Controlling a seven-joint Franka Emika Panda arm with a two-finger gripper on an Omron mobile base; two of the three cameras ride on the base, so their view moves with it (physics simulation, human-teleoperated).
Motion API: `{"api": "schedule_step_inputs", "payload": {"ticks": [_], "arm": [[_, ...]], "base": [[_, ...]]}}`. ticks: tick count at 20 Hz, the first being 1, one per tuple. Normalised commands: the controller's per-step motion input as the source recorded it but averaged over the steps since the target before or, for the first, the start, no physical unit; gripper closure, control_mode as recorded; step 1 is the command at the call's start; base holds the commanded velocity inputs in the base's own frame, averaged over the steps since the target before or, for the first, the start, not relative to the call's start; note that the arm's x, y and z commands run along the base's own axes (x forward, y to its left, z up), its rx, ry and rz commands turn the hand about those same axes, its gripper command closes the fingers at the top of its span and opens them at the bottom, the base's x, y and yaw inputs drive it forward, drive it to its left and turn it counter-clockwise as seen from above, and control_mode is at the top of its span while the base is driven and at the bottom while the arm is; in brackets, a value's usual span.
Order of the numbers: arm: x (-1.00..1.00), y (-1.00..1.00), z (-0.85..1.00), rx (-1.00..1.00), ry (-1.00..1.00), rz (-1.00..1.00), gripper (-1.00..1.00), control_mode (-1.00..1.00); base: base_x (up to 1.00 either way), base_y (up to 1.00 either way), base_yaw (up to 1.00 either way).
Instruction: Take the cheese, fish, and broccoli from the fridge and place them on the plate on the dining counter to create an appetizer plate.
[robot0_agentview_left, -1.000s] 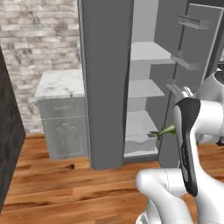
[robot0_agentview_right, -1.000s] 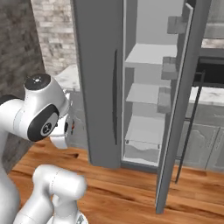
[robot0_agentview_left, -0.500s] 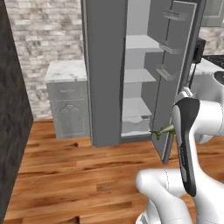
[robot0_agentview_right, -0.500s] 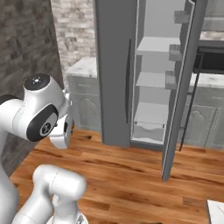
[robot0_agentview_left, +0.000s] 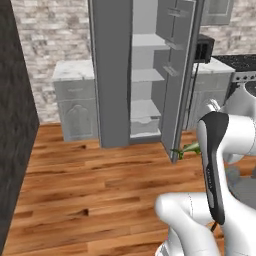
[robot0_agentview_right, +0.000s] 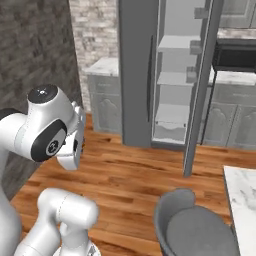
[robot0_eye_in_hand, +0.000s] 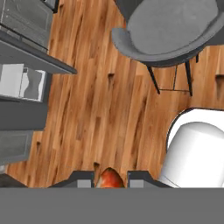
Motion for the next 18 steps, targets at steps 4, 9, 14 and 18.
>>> {"api": "schedule_step_inputs", "payload": {"ticks": [4,9,14,18], "arm": [[0.0,0.0,0.0,0.0,0.0,0.0,1.0,1.0],[0.0,0.0,0.0,0.0,0.0,0.0,1.0,1.0],[0.0,0.0,0.0,0.0,0.0,0.0,1.0,1.0],[0.0,0.0,0.0,0.0,0.0,0.0,1.0,1.0]], "base": [[-1.0,0.0,-0.07],[-1.0,0.0,-0.08],[-1.0,-0.04,-0.15],[-1.0,-0.13,-0.22]]}}
